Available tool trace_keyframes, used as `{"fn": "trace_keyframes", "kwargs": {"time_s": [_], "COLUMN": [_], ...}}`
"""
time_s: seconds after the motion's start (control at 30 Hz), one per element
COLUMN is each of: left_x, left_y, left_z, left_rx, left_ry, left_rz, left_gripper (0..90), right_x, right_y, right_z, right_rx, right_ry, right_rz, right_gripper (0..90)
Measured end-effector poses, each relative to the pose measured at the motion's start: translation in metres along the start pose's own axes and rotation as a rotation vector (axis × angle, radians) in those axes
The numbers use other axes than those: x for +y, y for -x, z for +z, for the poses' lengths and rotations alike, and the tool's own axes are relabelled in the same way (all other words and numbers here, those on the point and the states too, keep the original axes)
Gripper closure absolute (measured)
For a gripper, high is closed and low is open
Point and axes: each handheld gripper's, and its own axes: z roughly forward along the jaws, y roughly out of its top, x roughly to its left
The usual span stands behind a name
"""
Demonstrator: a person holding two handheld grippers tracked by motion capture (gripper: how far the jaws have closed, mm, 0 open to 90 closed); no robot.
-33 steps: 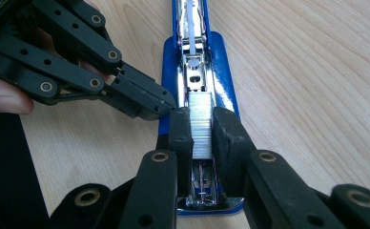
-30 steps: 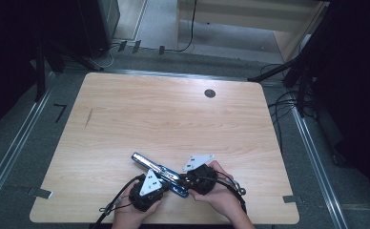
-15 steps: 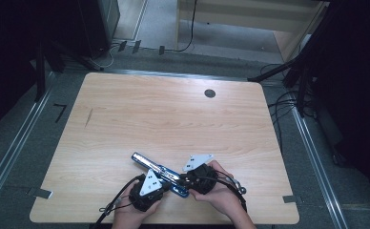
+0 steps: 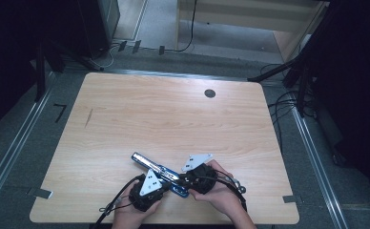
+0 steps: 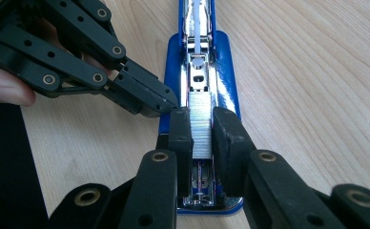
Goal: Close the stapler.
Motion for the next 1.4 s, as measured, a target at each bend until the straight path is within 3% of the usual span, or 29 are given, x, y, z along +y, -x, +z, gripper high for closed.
{"fn": "trace_keyframes", "kwargs": {"time_s": [0.53,1.4], "left_x": [0.0000,0.0000], "left_y": [0.0000,-0.0002], "left_z": [0.0000,0.0000], "left_rx": [0.000,-0.001], "left_ry": [0.000,-0.001], "left_rz": [0.000,-0.001], "left_gripper": [90.0,90.0], "right_x": [0.0000,-0.0011], "right_y": [0.0013,0.0028], "right_z": [-0.0010,0.0008], "right_rx": [0.002,0.009], "right_ry": [0.011,-0.017], "right_rz": [0.005,0.002], "right_gripper": [79.9,79.9]}}
